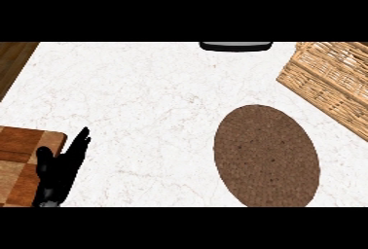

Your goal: Pick the tomato from the placemat and place it in the basket

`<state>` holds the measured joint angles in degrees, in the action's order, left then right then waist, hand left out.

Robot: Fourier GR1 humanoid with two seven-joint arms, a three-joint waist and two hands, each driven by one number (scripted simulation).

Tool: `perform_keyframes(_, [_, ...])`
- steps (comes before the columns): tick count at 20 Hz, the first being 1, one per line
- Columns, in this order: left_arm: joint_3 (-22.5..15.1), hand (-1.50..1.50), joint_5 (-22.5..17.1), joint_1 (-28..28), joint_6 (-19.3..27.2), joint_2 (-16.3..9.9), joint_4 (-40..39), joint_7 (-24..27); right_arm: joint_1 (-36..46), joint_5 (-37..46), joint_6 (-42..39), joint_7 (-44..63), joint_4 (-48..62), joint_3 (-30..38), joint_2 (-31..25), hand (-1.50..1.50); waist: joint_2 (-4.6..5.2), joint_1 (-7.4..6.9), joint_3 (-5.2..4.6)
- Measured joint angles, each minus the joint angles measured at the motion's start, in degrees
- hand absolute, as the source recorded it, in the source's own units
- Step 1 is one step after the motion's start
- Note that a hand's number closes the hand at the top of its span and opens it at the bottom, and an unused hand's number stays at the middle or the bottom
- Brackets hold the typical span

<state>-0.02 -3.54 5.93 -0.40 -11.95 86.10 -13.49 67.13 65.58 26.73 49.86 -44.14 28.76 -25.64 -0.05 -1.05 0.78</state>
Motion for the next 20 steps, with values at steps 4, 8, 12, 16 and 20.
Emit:
perform_keyframes(4, [0.3, 0.00, -0.1, 0.1, -0.3, -0.2, 0.1, -0.3, -3.0, -4.3, 4.1, -4.6, 0.3, 2.6, -0.2, 1.50, -0.09, 0.15, -0.02])
perform_keyframes(8, [0.7, 0.00, -0.2, 0.0, -0.7, -0.5, 0.2, -1.0, -5.9, -8.4, 6.7, -9.6, 1.8, 4.5, -0.5, 1.50, -0.11, 0.16, -0.03])
perform_keyframes(12, [0.8, 0.00, 0.0, 0.3, -0.6, -0.3, 0.4, -0.7, -8.4, -7.2, 8.3, -8.8, 4.3, 4.7, -2.2, 1.50, -0.18, 0.34, -0.09])
perform_keyframes(16, [1.0, 0.00, 0.1, 0.3, -0.3, -0.2, 0.4, -1.8, -11.9, -5.1, 6.6, -7.7, 5.6, 3.3, -3.7, -1.50, -0.35, 0.80, -0.10])
perform_keyframes(20, [0.9, 0.00, 0.5, 0.3, -0.1, 0.5, 0.1, -1.0, -13.2, -4.0, 4.1, -7.9, 5.8, 1.5, -4.8, -1.50, -0.46, 0.85, -0.05])
